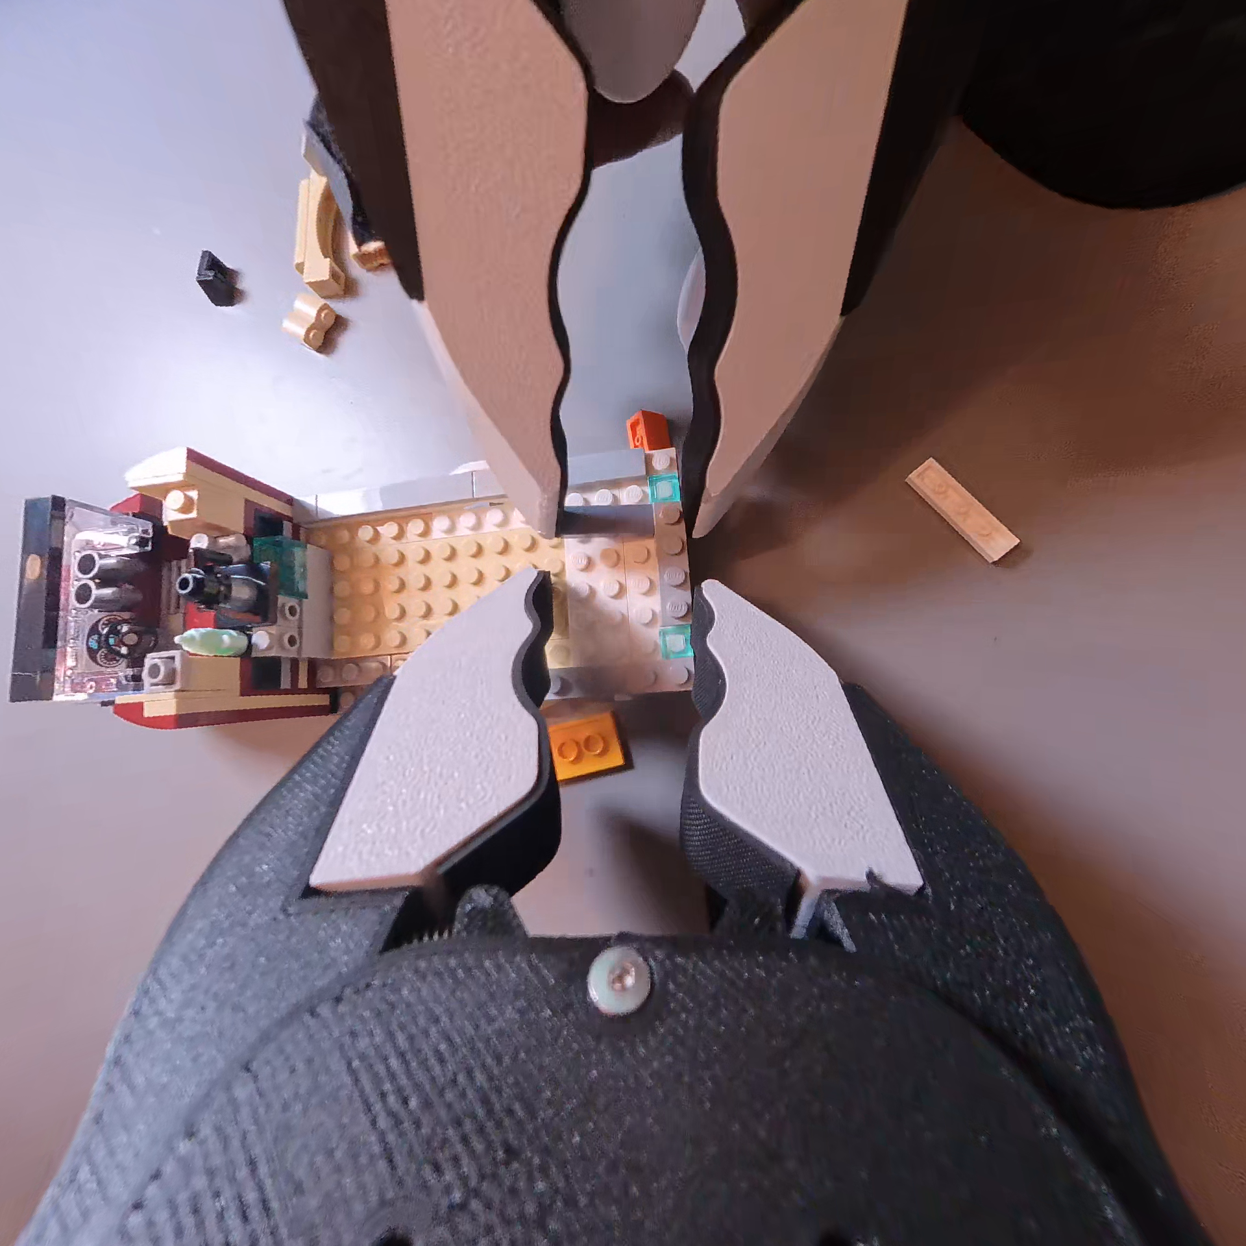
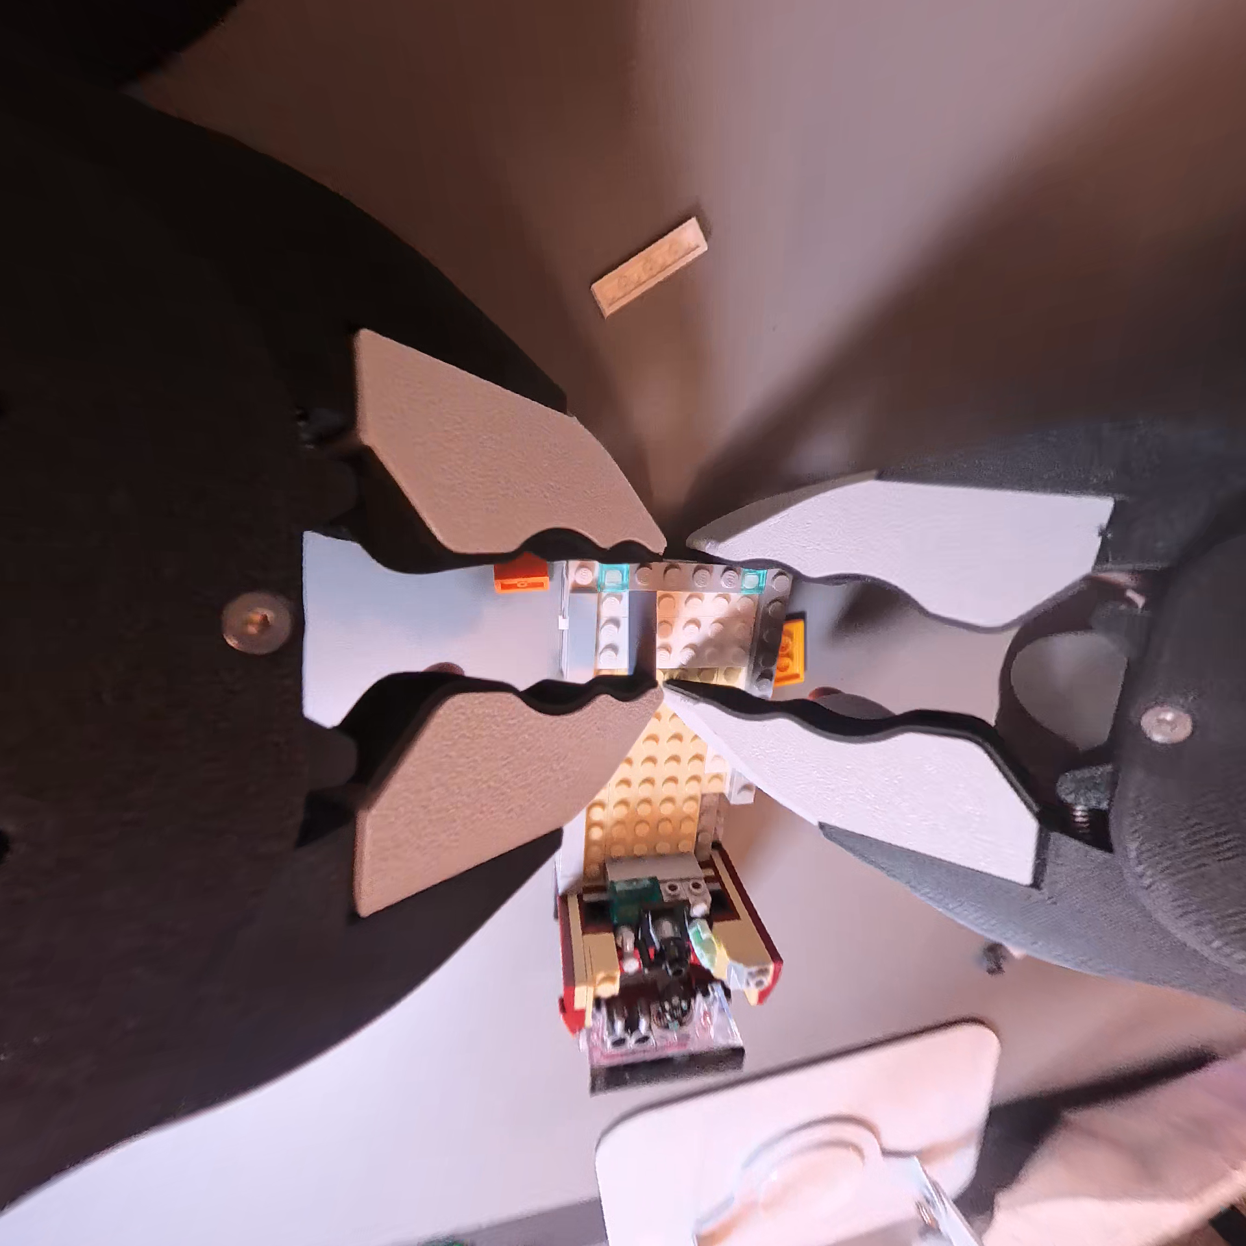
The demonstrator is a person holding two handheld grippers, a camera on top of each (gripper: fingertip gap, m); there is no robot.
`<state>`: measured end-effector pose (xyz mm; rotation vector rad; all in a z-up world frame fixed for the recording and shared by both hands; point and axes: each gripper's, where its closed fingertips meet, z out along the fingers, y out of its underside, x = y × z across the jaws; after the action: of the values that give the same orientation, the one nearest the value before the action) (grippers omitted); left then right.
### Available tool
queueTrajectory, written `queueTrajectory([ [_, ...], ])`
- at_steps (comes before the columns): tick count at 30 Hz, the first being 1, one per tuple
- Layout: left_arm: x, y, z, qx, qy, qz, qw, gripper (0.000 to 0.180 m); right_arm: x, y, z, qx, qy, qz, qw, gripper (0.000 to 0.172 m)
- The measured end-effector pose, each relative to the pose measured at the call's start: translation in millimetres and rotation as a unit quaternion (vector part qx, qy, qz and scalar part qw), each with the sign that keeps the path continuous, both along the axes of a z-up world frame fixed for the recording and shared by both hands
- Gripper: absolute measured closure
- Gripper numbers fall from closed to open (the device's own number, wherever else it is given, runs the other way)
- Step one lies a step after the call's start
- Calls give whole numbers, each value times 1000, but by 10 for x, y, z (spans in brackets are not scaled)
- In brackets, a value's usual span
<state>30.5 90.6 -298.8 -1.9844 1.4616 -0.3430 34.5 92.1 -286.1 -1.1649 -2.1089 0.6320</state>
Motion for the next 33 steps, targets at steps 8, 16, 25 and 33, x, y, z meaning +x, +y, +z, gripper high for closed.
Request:
queueTrajectory([
  [8,18,7,23,-7,-29,-5,1000,140,-19,31,38,9,28,-36,999,145],
  [16,-8,1,30,-7,-42,-10,999,141,41,48,24,-86,-20,-53,995,134],
  [25,6,42,83,14,-50,-9,999,135,20,32,-42,-116,-80,-74,987,137],
  [33,72,28,68,9,-53,-21,998,142,36,31,-10,-135,-58,-84,986,139],
])
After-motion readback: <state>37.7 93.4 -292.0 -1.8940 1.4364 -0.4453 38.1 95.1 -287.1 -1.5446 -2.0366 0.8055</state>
